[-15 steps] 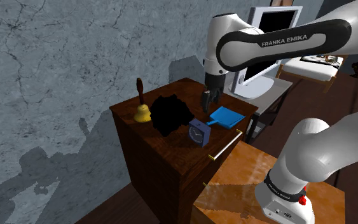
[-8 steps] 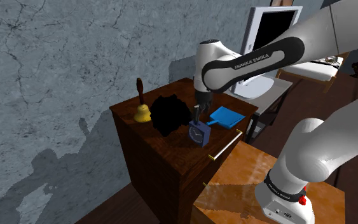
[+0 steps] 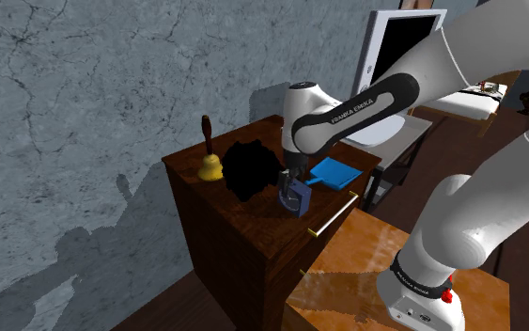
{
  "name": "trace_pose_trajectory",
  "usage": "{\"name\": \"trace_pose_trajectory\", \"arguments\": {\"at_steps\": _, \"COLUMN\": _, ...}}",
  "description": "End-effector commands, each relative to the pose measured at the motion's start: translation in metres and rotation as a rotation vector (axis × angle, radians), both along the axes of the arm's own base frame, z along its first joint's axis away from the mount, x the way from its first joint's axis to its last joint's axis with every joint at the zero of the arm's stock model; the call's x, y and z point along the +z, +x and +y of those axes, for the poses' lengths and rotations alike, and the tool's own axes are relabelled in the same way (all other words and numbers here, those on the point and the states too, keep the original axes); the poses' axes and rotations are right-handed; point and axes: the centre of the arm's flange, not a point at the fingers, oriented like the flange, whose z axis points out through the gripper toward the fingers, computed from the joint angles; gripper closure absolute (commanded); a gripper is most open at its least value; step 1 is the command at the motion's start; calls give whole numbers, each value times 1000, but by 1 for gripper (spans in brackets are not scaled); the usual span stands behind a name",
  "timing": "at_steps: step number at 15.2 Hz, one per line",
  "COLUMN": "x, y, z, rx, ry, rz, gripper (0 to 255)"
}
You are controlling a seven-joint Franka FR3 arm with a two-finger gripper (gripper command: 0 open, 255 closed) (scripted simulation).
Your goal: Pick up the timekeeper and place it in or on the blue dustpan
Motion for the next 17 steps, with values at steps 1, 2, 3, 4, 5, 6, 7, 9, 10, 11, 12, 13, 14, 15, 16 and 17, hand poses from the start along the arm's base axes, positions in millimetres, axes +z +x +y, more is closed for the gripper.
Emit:
{"name": "trace_pose_trajectory", "arguments": {"at_steps": 1, "x": -8, "y": 0, "z": 1, "rx": 0, "ry": 0, "rz": -1, "gripper": 0}}
{"name": "trace_pose_trajectory", "arguments": {"at_steps": 2, "x": -8, "y": 0, "z": 1, "rx": 0, "ry": 0, "rz": -1, "gripper": 0}}
{"name": "trace_pose_trajectory", "arguments": {"at_steps": 3, "x": -8, "y": 0, "z": 1, "rx": 0, "ry": 0, "rz": -1, "gripper": 0}}
{"name": "trace_pose_trajectory", "arguments": {"at_steps": 4, "x": -8, "y": 0, "z": 1, "rx": 0, "ry": 0, "rz": -1, "gripper": 0}}
{"name": "trace_pose_trajectory", "arguments": {"at_steps": 5, "x": -8, "y": 0, "z": 1, "rx": 0, "ry": 0, "rz": -1, "gripper": 0}}
{"name": "trace_pose_trajectory", "arguments": {"at_steps": 6, "x": -8, "y": 0, "z": 1, "rx": 0, "ry": 0, "rz": -1, "gripper": 0}}
{"name": "trace_pose_trajectory", "arguments": {"at_steps": 7, "x": -8, "y": 0, "z": 1, "rx": 0, "ry": 0, "rz": -1, "gripper": 0}}
{"name": "trace_pose_trajectory", "arguments": {"at_steps": 9, "x": -8, "y": 0, "z": 1, "rx": 0, "ry": 0, "rz": -1, "gripper": 255}}
{"name": "trace_pose_trajectory", "arguments": {"at_steps": 10, "x": -8, "y": 0, "z": 1, "rx": 0, "ry": 0, "rz": -1, "gripper": 255}}
{"name": "trace_pose_trajectory", "arguments": {"at_steps": 11, "x": -8, "y": 0, "z": 1, "rx": 0, "ry": 0, "rz": -1, "gripper": 255}}
{"name": "trace_pose_trajectory", "arguments": {"at_steps": 12, "x": -8, "y": 0, "z": 1, "rx": 0, "ry": 0, "rz": -1, "gripper": 255}}
{"name": "trace_pose_trajectory", "arguments": {"at_steps": 13, "x": -8, "y": 0, "z": 1, "rx": 0, "ry": 0, "rz": -1, "gripper": 255}}
{"name": "trace_pose_trajectory", "arguments": {"at_steps": 14, "x": -8, "y": 0, "z": 1, "rx": 0, "ry": 0, "rz": -1, "gripper": 255}}
{"name": "trace_pose_trajectory", "arguments": {"at_steps": 15, "x": -8, "y": 0, "z": 1, "rx": 0, "ry": 0, "rz": -1, "gripper": 255}}
{"name": "trace_pose_trajectory", "arguments": {"at_steps": 16, "x": -8, "y": 0, "z": 1, "rx": 0, "ry": 0, "rz": -1, "gripper": 255}}
{"name": "trace_pose_trajectory", "arguments": {"at_steps": 17, "x": -8, "y": 0, "z": 1, "rx": 0, "ry": 0, "rz": -1, "gripper": 255}}
